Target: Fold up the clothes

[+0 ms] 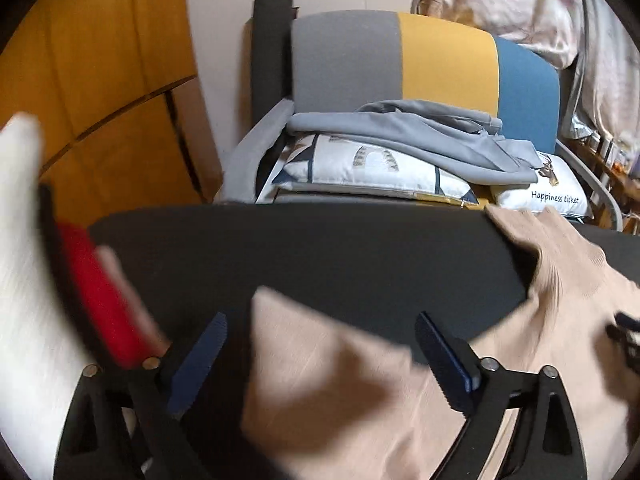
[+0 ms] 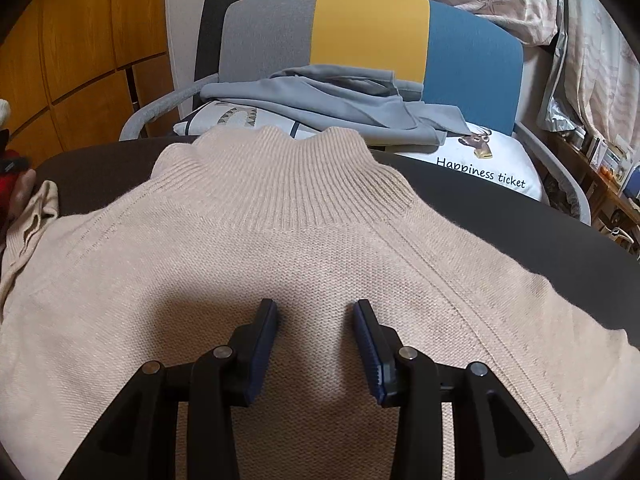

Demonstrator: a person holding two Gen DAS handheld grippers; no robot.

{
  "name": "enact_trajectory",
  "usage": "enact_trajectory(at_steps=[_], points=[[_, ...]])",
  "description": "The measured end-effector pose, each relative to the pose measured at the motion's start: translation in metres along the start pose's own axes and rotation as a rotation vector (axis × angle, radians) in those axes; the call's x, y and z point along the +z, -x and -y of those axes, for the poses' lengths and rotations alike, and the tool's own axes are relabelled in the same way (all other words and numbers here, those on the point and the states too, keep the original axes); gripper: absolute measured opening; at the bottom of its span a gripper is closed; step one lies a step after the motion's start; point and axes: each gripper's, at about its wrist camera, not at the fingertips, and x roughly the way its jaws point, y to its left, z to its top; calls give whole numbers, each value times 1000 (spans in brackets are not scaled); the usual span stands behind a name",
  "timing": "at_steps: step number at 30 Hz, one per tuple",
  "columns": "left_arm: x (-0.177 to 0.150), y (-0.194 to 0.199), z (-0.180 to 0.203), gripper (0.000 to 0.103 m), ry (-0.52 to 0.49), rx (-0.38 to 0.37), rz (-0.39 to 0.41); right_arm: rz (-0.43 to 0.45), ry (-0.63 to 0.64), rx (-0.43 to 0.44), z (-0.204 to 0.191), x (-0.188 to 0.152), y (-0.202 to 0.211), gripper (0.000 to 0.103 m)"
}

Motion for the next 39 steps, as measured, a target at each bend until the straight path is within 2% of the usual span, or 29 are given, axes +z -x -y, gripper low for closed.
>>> enact_trajectory(at_steps=[1,6,8,11,13,15,16,17,18,22,26,29,30,32,35,39], points=[[-10,4,-2,97,-7,2,2,0,3,-5,-1,0,0,41],[-42,-4,28,97,-203,81,-36,1,27,-54,-4,0,0,44],[-51,-14,35,97,-237,130,-58,2,34,-79,-6,0,0,52],[-59,-29,35,97,-213,139,-107,1,30,-97,-5,-1,0,56],[-60,-34,30,92,-155,101,-99,0,24,-92,-4,-1,0,57],[-59,-36,21,51,-75,15,-110,-1,16,-89,-4,0,-1,57],[-58,-33,18,43,-61,13,-115,-2,13,-86,-4,-1,-1,57],[-56,-30,16,25,-50,9,-116,-3,10,-84,-3,-1,-1,57],[-53,-24,13,17,-51,2,-109,-3,9,-83,-2,-1,-1,57],[-40,12,1,15,-52,-28,-57,-3,10,-86,-3,-1,0,57],[-35,57,-18,15,0,-95,-4,-2,12,-90,-3,-1,0,58],[-45,83,-36,15,47,-173,-30,-2,13,-92,-3,-1,0,58],[-52,89,-41,15,56,-193,-47,-2,14,-93,-3,-1,0,58],[-73,99,-45,15,46,-186,-81,-2,15,-95,-3,-1,0,58],[-114,107,-53,15,30,-140,-142,-1,21,-103,-5,-1,1,59],[-167,105,-76,16,140,-106,-226,2,38,-127,-9,-1,1,59]])
